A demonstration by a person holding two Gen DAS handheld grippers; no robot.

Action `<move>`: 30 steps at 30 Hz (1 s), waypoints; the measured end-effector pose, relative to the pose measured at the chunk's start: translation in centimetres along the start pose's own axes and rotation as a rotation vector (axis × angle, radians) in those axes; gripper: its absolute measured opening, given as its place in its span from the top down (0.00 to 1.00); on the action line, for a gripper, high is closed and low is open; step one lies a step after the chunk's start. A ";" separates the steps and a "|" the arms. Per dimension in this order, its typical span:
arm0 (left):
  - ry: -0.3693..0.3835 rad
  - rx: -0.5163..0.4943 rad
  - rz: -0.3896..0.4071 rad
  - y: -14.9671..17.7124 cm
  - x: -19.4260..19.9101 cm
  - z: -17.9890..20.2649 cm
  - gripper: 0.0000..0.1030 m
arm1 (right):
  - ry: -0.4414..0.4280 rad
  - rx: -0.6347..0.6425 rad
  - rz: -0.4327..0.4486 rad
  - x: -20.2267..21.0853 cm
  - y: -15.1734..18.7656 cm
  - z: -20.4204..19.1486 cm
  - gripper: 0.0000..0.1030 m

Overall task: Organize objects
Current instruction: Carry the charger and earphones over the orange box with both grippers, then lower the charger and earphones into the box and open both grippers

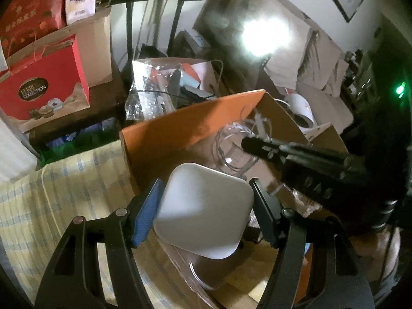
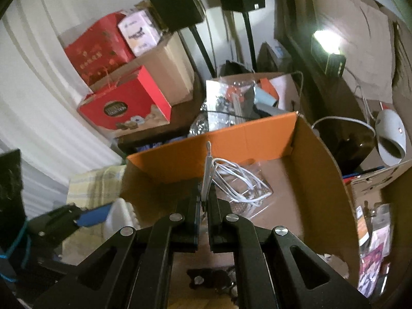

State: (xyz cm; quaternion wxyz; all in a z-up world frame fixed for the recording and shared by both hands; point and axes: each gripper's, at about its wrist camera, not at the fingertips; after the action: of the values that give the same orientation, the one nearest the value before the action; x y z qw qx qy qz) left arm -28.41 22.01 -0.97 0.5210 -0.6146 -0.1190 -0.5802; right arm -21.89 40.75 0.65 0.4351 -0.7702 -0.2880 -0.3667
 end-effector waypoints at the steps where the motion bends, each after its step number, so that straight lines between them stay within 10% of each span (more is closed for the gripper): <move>1: -0.009 -0.010 -0.006 -0.2 -0.3 0.0 0.37 | -0.004 -0.007 -0.009 -0.5 0.0 0.2 0.94; 16: -0.034 0.000 -0.034 -1.1 -2.3 -1.3 0.37 | -0.005 -0.104 -0.076 -3.2 -0.7 4.3 0.80; 30: -0.036 0.020 -0.031 -1.6 -2.9 -1.9 0.37 | 0.195 0.081 -0.288 -7.5 0.5 3.6 0.79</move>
State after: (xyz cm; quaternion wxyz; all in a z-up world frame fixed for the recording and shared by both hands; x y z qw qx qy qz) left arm -31.64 22.57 -3.03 0.5158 -0.6178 -0.1433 -0.5760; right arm -24.54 42.78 -6.98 0.4347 -0.6636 -0.3661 -0.4865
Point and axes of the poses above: each gripper's, at about its wrist camera, not at the fingertips, and x roughly against the way its jaws point, z to its right, y to its underside, and after that the axes turned 9 degrees about -x, right-handed
